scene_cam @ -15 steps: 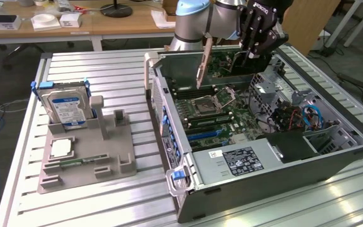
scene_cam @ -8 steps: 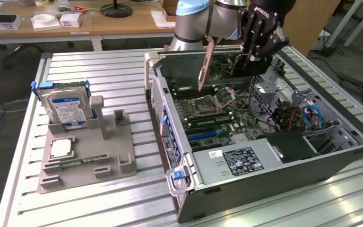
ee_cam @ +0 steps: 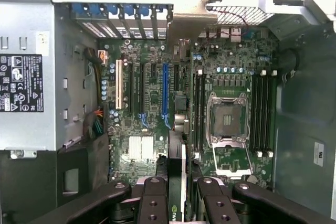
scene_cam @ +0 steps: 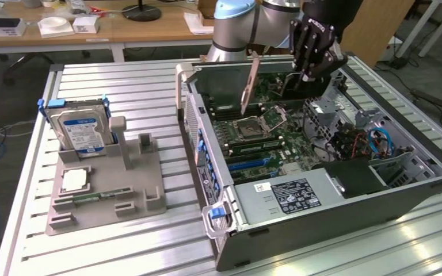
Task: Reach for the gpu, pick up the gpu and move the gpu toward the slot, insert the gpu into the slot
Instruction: 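Insert the gpu into the slot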
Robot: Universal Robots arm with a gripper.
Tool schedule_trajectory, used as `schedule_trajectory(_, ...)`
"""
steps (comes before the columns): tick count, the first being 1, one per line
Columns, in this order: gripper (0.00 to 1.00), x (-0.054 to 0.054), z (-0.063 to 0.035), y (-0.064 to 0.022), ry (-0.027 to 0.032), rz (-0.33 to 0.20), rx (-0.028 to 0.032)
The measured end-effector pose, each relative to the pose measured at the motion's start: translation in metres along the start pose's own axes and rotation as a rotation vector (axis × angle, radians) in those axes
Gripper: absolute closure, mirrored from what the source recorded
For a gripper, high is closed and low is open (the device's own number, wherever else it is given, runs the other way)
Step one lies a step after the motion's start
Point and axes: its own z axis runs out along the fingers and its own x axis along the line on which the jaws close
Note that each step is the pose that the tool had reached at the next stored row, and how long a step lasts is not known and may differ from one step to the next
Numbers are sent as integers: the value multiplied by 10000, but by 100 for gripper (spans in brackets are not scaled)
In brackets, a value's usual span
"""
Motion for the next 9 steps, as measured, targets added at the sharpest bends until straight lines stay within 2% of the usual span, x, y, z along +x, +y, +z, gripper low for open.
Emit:
schedule_trajectory(2,74,-2,34,-1,3,0,6)
schedule_trajectory(3,74,-5,47,-1,1,-1,33)
schedule_trajectory(7,74,-13,83,0,1,-4,225)
schedule_trajectory(9,74,-12,110,0,-1,-5,248)
